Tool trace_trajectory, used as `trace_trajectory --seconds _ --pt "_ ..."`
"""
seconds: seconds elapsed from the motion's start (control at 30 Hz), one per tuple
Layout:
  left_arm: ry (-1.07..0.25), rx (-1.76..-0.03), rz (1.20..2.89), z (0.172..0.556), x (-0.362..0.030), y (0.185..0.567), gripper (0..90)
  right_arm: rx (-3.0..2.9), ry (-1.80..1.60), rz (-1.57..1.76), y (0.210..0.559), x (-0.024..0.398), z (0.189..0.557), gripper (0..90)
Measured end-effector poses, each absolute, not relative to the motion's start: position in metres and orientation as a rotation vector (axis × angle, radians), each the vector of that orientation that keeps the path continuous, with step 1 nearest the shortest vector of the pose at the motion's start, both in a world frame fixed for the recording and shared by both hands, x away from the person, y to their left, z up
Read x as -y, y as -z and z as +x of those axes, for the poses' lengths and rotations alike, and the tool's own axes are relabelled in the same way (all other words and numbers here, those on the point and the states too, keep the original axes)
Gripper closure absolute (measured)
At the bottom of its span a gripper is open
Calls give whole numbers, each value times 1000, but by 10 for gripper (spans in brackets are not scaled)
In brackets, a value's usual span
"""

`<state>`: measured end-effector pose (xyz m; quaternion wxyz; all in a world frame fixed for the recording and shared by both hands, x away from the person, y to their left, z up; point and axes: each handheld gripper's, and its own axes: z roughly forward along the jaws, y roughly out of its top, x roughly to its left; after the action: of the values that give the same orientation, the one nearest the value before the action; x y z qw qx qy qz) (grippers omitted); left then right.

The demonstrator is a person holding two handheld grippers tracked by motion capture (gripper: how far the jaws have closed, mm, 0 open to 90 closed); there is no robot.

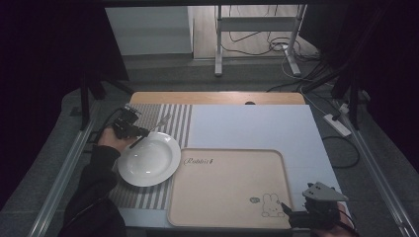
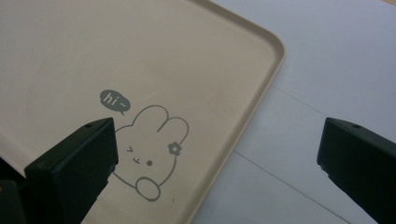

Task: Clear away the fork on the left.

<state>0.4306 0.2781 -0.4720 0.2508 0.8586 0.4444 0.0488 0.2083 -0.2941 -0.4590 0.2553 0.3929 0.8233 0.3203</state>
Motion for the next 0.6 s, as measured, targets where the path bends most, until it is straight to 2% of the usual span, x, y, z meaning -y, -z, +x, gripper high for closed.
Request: trace_trajectory --seconds 0.2,0.6 --pt "-108 -1191 2307 413 -265 467 837 -2236 -868 1058 459 294 208 0" --pt "-101 -1109 2354 376 -232 465 837 -2238 -869 1050 459 294 207 0"
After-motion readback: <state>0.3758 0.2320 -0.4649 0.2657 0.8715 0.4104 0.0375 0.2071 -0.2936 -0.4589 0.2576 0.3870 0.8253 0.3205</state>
